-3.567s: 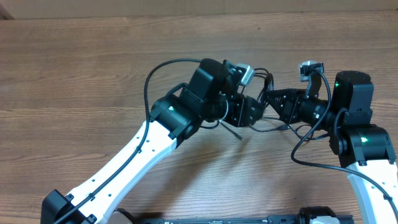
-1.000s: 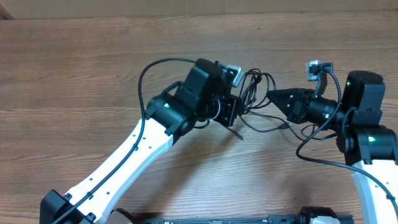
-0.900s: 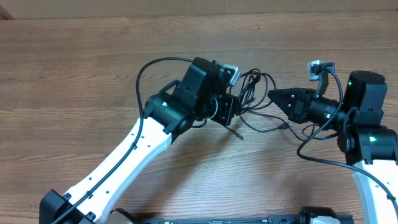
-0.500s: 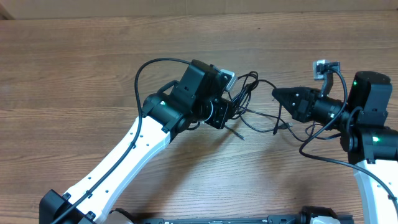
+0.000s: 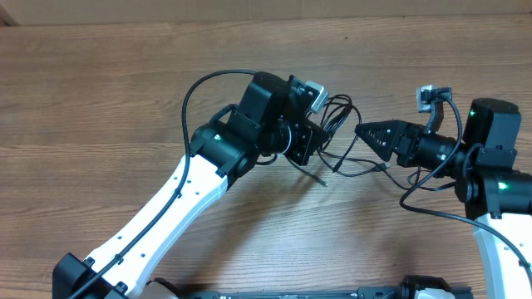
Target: Untangle cables
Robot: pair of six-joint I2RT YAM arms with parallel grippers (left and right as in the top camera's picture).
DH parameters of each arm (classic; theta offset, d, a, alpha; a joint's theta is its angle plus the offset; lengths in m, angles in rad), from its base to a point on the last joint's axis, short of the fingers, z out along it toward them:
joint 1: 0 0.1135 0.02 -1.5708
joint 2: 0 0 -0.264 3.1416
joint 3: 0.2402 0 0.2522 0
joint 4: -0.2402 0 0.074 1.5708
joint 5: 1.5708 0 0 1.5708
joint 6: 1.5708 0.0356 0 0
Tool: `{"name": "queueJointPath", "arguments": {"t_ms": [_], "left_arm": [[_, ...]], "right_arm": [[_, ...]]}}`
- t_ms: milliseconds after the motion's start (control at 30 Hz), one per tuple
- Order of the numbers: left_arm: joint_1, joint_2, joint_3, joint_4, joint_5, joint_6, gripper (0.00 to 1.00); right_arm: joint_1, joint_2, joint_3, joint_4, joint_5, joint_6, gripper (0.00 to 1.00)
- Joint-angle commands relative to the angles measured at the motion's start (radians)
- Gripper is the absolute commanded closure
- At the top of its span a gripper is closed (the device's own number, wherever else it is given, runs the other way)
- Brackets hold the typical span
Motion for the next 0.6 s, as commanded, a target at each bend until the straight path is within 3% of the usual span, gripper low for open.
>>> {"name": "queueJointPath", "arguments": {"t_ms": [0,267,567], "left_arm": [[0.006,0.005,0.014,0.041,0.077,-0.015,0.96],[0.005,0.005,0.014,0.146,0.143,-0.105,0.96],[-0.006,0.005,0.014,0.194,0.213,-0.105,0.96]], "right_arm": [[-0.005,-0.013,0.003,-0.002,0.003,-0.023,0.34],[-0.005,0.002,0.003,-0.013,0.011,-0.023,0.4],[-0.005,0.06,0.003,-0.012,0.01,-0.023,0.43]]}}
